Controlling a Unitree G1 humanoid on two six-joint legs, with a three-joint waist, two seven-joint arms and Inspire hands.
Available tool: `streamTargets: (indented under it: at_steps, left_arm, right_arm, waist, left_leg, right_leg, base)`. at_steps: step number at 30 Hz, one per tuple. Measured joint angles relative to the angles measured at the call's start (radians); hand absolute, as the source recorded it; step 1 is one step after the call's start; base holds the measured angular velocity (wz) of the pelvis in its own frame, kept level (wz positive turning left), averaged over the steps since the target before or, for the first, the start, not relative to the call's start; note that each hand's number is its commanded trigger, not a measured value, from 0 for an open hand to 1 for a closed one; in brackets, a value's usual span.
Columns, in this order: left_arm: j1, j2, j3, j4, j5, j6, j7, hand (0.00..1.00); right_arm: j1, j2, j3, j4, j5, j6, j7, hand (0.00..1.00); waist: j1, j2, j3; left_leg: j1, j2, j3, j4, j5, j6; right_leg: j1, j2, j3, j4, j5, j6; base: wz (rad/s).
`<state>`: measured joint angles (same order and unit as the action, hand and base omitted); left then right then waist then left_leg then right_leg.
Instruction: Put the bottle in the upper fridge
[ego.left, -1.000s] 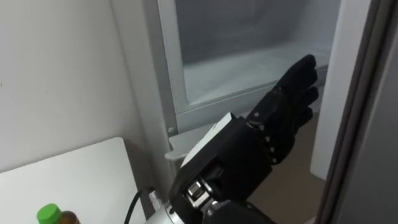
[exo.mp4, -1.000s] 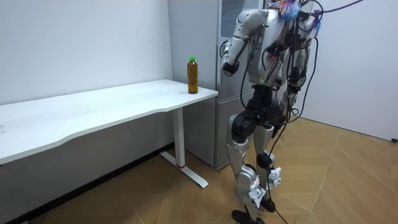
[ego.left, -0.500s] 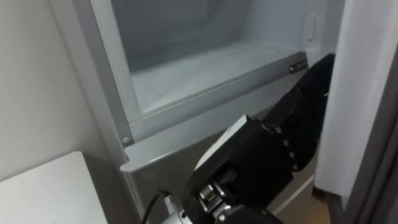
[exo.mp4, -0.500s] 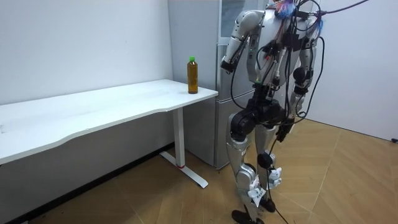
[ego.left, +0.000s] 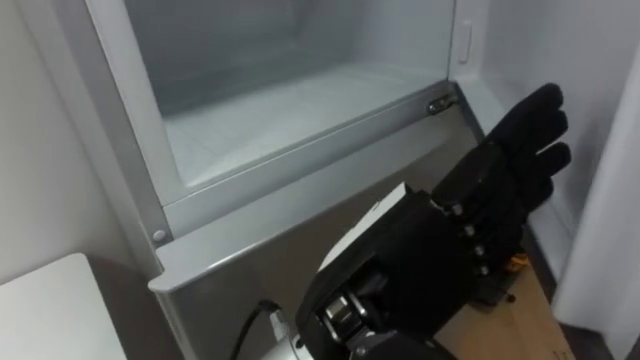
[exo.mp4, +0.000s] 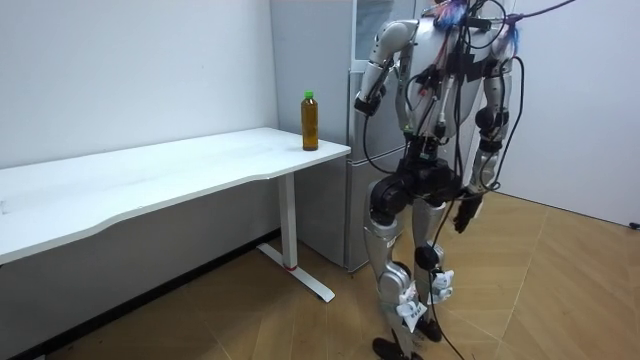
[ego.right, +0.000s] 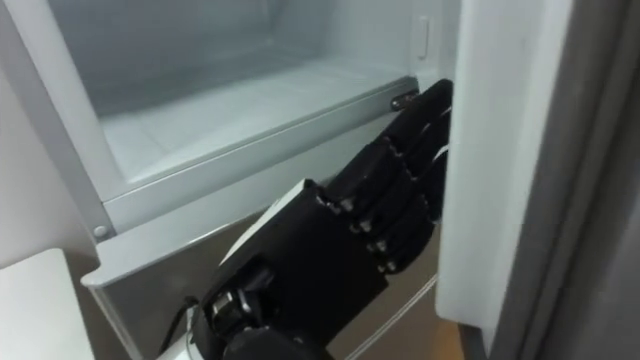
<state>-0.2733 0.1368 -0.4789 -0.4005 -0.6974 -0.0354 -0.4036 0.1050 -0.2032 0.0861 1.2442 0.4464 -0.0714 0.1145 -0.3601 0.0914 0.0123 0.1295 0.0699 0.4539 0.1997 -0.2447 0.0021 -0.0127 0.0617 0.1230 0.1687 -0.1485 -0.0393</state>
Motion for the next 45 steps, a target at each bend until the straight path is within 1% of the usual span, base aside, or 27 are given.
streamTargets:
  at_steps: [2, 5, 7, 8, 11, 12, 14, 16, 17, 19, 25, 30, 33, 36, 38, 41, 45]
  left_arm:
    - [-0.008, -0.004, -0.007, 0.0, 0.0, 0.001, -0.001, 0.0]
    - [-0.022, -0.008, -0.017, 0.004, 0.0, 0.001, -0.002, 0.0]
    - [-0.033, -0.013, -0.023, 0.008, 0.0, 0.002, -0.002, 0.0]
    - [-0.043, -0.013, -0.031, 0.008, 0.0, 0.003, -0.002, 0.0]
    - [-0.05, -0.014, -0.035, 0.011, 0.0, 0.012, -0.002, 0.0]
    - [-0.051, -0.014, -0.035, 0.015, 0.0, 0.012, -0.002, 0.0]
    - [-0.063, -0.027, -0.035, 0.038, 0.001, 0.012, -0.003, 0.0]
    - [-0.071, -0.03, -0.035, 0.048, 0.001, 0.011, -0.002, 0.0]
    - [-0.075, -0.03, -0.035, 0.051, 0.001, 0.012, -0.002, 0.0]
    - [-0.077, -0.034, -0.035, 0.059, 0.001, 0.012, -0.001, 0.0]
    - [-0.077, -0.036, -0.036, 0.059, 0.002, 0.011, 0.0, 0.0]
    - [-0.077, -0.037, -0.038, 0.06, 0.001, 0.011, -0.001, 0.0]
    - [-0.077, -0.038, -0.036, 0.065, 0.001, 0.011, -0.001, 0.0]
    - [-0.077, -0.045, -0.035, 0.072, 0.001, 0.011, 0.0, 0.0]
    - [-0.077, -0.049, -0.035, 0.079, 0.001, 0.008, -0.001, 0.0]
    - [-0.077, -0.049, -0.035, 0.086, 0.002, 0.001, 0.0, 0.0]
    - [-0.076, -0.046, -0.036, 0.086, 0.002, -0.001, 0.001, 0.0]
  right_arm:
    - [0.004, -0.004, 0.0, 0.0, 0.002, 0.005, 0.008, 0.0]
    - [0.009, -0.017, 0.0, 0.0, 0.002, 0.009, 0.015, 0.0]
    - [0.009, -0.031, 0.0, 0.0, 0.002, 0.01, 0.023, 0.0]
    - [0.011, -0.038, 0.0, 0.0, 0.002, 0.018, 0.028, 0.0]
    - [0.014, -0.04, 0.0, 0.002, -0.002, 0.035, 0.034, 0.0]
    - [0.014, -0.04, 0.0, 0.004, -0.005, 0.038, 0.035, 0.0]
    - [0.014, -0.04, 0.001, 0.01, -0.02, 0.04, 0.038, 0.0]
    - [0.013, -0.04, 0.001, 0.007, -0.02, 0.043, 0.039, 0.0]
    - [0.013, -0.04, 0.001, 0.006, -0.021, 0.043, 0.039, 0.0]
    - [0.011, -0.04, 0.001, 0.005, -0.022, 0.043, 0.038, 0.0]
    - [0.006, -0.042, 0.0, 0.005, -0.033, 0.043, 0.038, 0.0]
    - [0.014, -0.046, -0.001, 0.009, -0.024, 0.044, 0.04, 0.0]
    - [0.014, -0.048, -0.001, 0.01, -0.024, 0.045, 0.04, 0.0]
    - [0.014, -0.049, -0.001, 0.019, -0.028, 0.051, 0.037, 0.0]
    - [0.01, -0.049, 0.0, 0.03, -0.047, 0.051, 0.028, 0.0]
    - [0.008, -0.049, 0.0, 0.033, -0.076, 0.051, 0.018, 0.0]
    - [-0.001, -0.049, 0.0, 0.04, -0.112, 0.05, 0.016, 0.0]
  waist:
    - [-0.007, 0.005, 0.0017]
    - [-0.022, 0.009, 0.0015]
    - [-0.023, 0.015, 0.0027]
    - [-0.023, 0.016, 0.0032]
    - [-0.024, 0.016, 0.0036]
    - [-0.025, 0.016, 0.0038]
    - [-0.029, 0.015, 0.0044]
    - [-0.026, 0.013, 0.0057]
    - [-0.026, 0.009, 0.0087]
    - [-0.025, 0.004, 0.0118]
    - [-0.023, 0.005, 0.0113]
    - [-0.032, 0.006, 0.0109]
    - [-0.045, 0.005, 0.0109]
    - [-0.048, 0.004, 0.0107]
    - [-0.048, 0.004, 0.0108]
    - [-0.047, 0.003, 0.0111]
    - [-0.045, 0.0, 0.0131]
  left_leg:
    - [-0.001, 0.007, 0.001, 0.006, -0.007, -0.01]
    - [0.0, 0.011, 0.01, 0.007, -0.007, -0.011]
    - [0.001, 0.015, 0.013, 0.008, -0.007, -0.011]
    - [0.001, 0.017, 0.014, 0.009, -0.008, -0.013]
    - [0.0, 0.032, 0.015, 0.024, -0.019, -0.03]
    - [0.002, 0.033, 0.015, 0.024, -0.019, -0.031]
    - [0.004, 0.039, 0.014, 0.026, -0.02, -0.033]
    - [0.001, 0.04, 0.014, 0.027, -0.021, -0.033]
    - [0.0, 0.04, 0.015, 0.03, -0.021, -0.034]
    - [-0.001, 0.039, 0.015, 0.037, -0.023, -0.037]
    - [-0.015, 0.043, 0.016, 0.038, -0.024, -0.038]
    - [-0.013, 0.046, 0.016, 0.037, -0.023, -0.038]
    - [-0.013, 0.045, 0.018, 0.037, -0.023, -0.038]
    - [-0.014, 0.046, 0.026, 0.037, -0.023, -0.038]
    - [-0.013, 0.046, 0.027, 0.037, -0.024, -0.038]
    - [-0.014, 0.047, 0.027, 0.038, -0.024, -0.038]
    - [-0.014, 0.047, 0.026, 0.036, -0.023, -0.038]
  right_leg:
    - [0.0, 0.006, 0.001, 0.002, 0.002, -0.004]
    - [-0.001, 0.01, 0.004, 0.002, 0.004, -0.007]
    - [-0.001, 0.012, 0.004, 0.003, 0.005, -0.008]
    - [0.0, 0.014, 0.003, 0.003, 0.006, -0.01]
    - [0.0, 0.027, 0.004, 0.005, 0.009, -0.016]
    - [0.001, 0.028, 0.003, 0.005, 0.01, -0.017]
    - [0.004, 0.032, -0.006, 0.008, 0.011, -0.019]
    - [-0.004, 0.034, -0.006, 0.015, 0.01, -0.021]
    - [-0.006, 0.034, -0.007, 0.017, 0.008, -0.026]
    - [-0.01, 0.035, -0.006, 0.016, 0.006, -0.028]
    - [-0.031, 0.043, -0.006, 0.019, 0.013, -0.036]
    - [-0.031, 0.045, -0.011, 0.031, 0.014, -0.039]
    - [-0.034, 0.045, -0.012, 0.036, 0.014, -0.039]
    - [-0.037, 0.045, -0.011, 0.037, 0.014, -0.039]
    - [-0.038, 0.045, -0.011, 0.037, 0.014, -0.039]
    - [-0.039, 0.045, -0.015, 0.036, 0.014, -0.039]
    - [-0.039, 0.045, -0.02, 0.036, 0.013, -0.039]
  base:
    - [-0.14]
    - [-0.07]
    - [-0.16]
    - [-0.15]
    - [-0.17]
    - [-0.11]
    - [0.0]
    - [-0.02]
    - [-0.05]
    - [0.0]
    - [-0.01]
    - [0.0]
    - [-0.02]
    - [-0.04]
    - [0.0]
    - [0.0]
    - [0.07]
